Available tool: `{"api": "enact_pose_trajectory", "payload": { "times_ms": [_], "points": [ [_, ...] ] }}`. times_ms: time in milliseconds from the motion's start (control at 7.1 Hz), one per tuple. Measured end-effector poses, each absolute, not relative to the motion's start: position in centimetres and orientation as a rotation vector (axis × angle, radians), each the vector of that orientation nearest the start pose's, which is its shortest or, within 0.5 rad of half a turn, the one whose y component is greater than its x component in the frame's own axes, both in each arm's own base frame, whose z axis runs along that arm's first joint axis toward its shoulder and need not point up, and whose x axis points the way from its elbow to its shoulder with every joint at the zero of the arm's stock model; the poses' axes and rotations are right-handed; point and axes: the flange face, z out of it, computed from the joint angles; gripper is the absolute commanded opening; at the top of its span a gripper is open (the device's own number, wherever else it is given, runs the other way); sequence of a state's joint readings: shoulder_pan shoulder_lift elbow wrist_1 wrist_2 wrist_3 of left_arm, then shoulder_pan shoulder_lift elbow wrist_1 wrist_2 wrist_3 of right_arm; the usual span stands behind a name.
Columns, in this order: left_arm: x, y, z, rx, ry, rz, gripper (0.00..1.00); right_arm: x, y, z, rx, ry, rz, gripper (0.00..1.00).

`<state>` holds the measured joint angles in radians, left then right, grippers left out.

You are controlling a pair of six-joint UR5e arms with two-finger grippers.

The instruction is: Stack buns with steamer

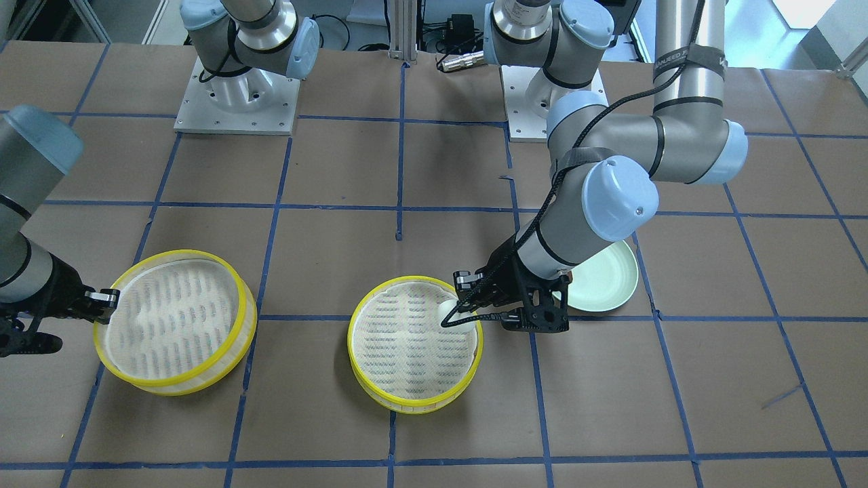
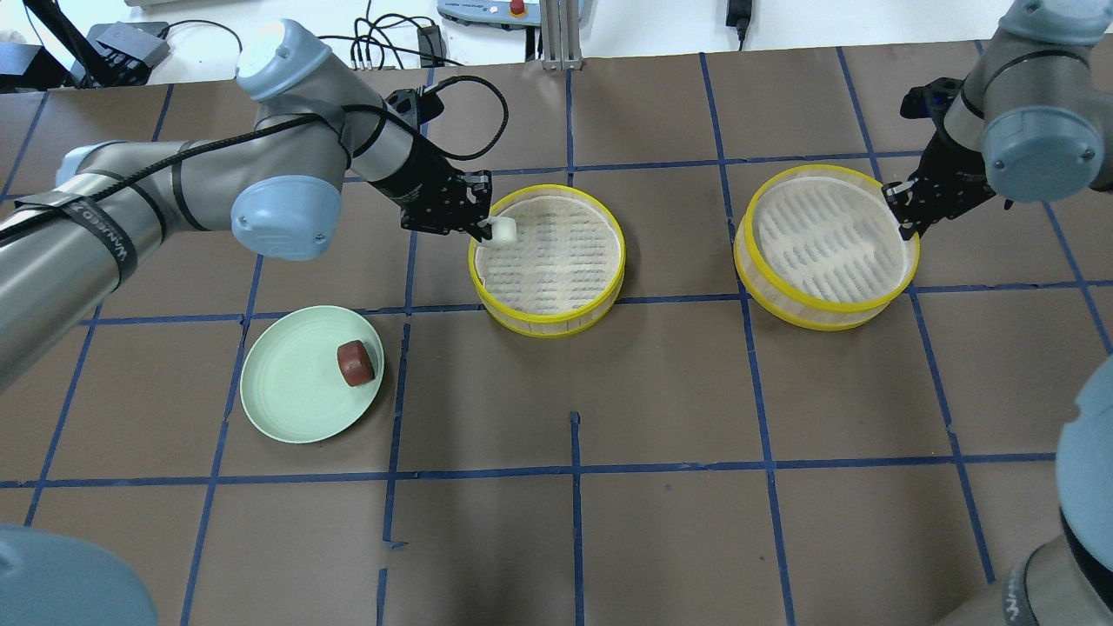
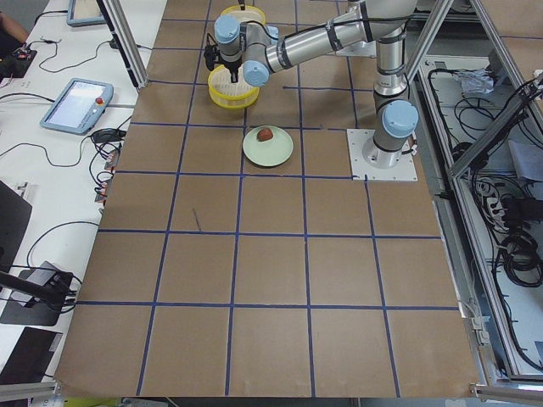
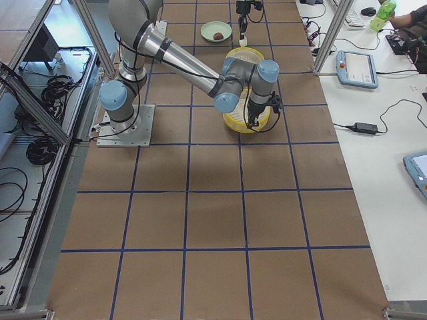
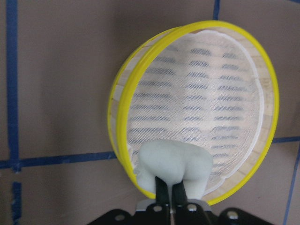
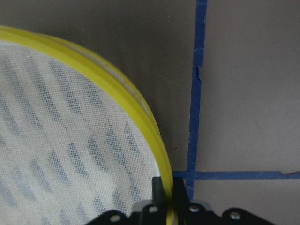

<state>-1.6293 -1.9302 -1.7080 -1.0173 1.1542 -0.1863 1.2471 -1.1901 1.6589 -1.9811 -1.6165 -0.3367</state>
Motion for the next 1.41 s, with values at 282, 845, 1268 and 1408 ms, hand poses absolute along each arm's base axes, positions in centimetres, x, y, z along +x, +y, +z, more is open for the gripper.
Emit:
{"api": "enact_pose_trajectory", "payload": {
  "times_ms": [282,845,1268,1408],
  "points": [
    [-21.4,-58.7,28.1,-0.218,3.553,-0.017,0.92,-4.7,-61.8,30.3,0.095,3.128,0.106,0.06],
    [-16.3,-57.3,27.9,0.056,3.374,0.073,0.91,7.2,-62.7,33.3,0.309,3.109,0.061,0.06],
    [-7.6,-52.4,23.0,0.197,3.238,0.443,0.76,18.6,-61.5,33.1,0.481,3.059,0.057,0.06],
    [-6.0,-51.0,21.3,0.210,3.217,0.516,0.57,21.7,-60.9,32.6,0.506,3.059,0.064,0.06]
  ]
}}
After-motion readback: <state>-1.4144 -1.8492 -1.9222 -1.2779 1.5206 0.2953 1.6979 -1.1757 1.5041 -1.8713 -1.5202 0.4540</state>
